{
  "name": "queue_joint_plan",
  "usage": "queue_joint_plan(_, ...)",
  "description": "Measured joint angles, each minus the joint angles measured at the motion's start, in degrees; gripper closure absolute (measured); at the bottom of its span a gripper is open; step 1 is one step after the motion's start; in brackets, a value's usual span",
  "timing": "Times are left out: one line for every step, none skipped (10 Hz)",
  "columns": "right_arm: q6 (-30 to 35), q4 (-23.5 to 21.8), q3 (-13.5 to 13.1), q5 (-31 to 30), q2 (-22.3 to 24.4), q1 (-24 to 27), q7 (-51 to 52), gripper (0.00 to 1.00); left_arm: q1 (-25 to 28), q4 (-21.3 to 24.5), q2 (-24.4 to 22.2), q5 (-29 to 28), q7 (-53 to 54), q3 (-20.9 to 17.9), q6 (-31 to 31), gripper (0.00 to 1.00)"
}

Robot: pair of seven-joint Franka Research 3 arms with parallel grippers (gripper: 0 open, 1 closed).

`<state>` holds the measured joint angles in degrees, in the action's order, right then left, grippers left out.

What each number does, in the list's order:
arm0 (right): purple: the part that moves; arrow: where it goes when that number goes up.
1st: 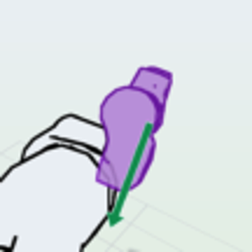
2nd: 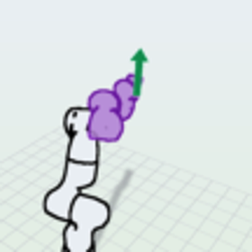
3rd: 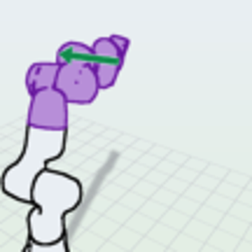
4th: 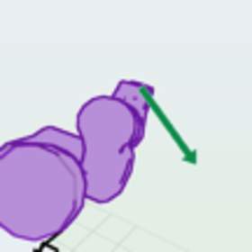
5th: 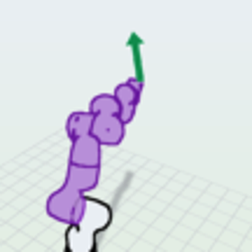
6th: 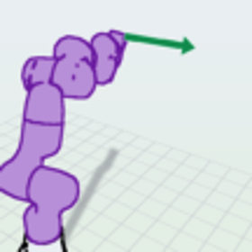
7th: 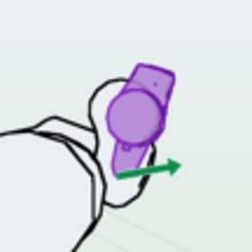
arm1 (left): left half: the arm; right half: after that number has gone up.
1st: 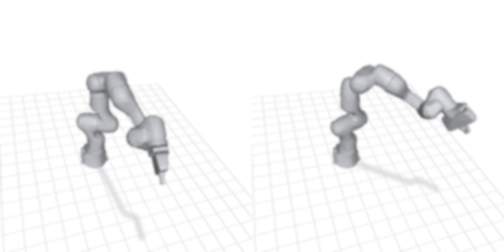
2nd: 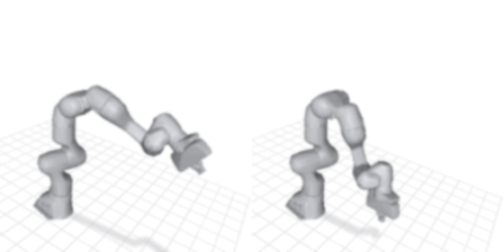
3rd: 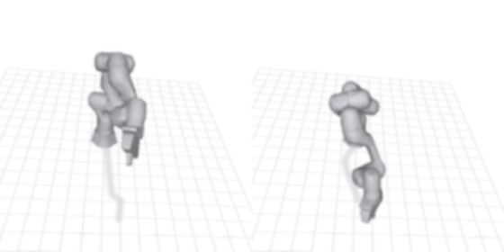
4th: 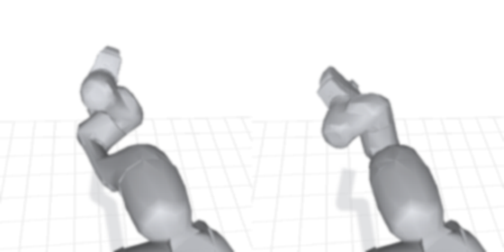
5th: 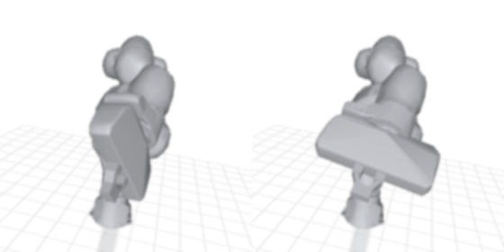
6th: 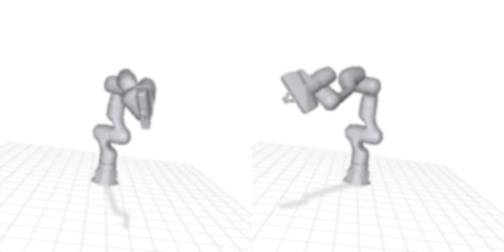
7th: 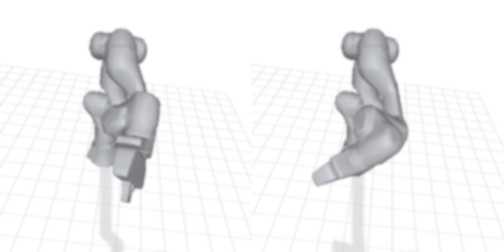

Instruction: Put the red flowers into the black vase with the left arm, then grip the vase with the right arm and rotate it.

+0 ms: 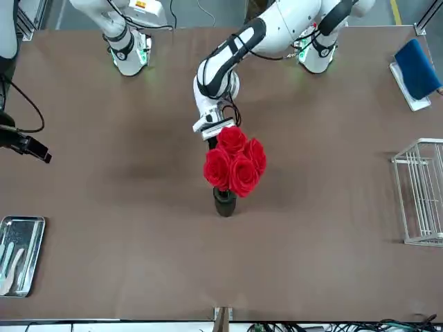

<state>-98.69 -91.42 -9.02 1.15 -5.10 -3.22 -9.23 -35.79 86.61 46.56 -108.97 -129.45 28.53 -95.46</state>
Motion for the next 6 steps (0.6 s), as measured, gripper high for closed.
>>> queue_joint_plan(0.00,0.00,0.00,0.00,0.00,0.00,0.00,0.00,-0.07,-0.11,0.15,-0.17,-0.03,0.00,0.00,0.83)
queue_joint_plan(-0.01,0.00,0.00,0.00,0.00,0.00,0.00,0.00,-0.14,-0.23,0.18,-0.19,-0.05,0.00,0.00,0.68)
queue_joint_plan(-0.01,0.00,0.00,0.00,0.00,0.00,0.00,0.00,-0.21,-0.33,0.18,-0.19,-0.05,0.00,0.00,0.67)
queue_joint_plan(-0.01,0.00,0.00,0.00,0.00,0.00,0.00,0.00,-0.20,-0.40,0.18,-0.19,-0.05,0.00,0.00,0.58)
queue_joint_plan(-0.02,0.00,0.00,0.00,0.00,0.00,0.00,0.00,-0.20,-0.46,0.18,-0.19,-0.05,0.00,0.00,0.52)
queue_joint_plan(-0.02,0.00,0.00,0.00,0.00,0.00,0.00,0.00,-0.20,-0.49,0.18,-0.19,-0.05,-0.01,0.01,0.52)
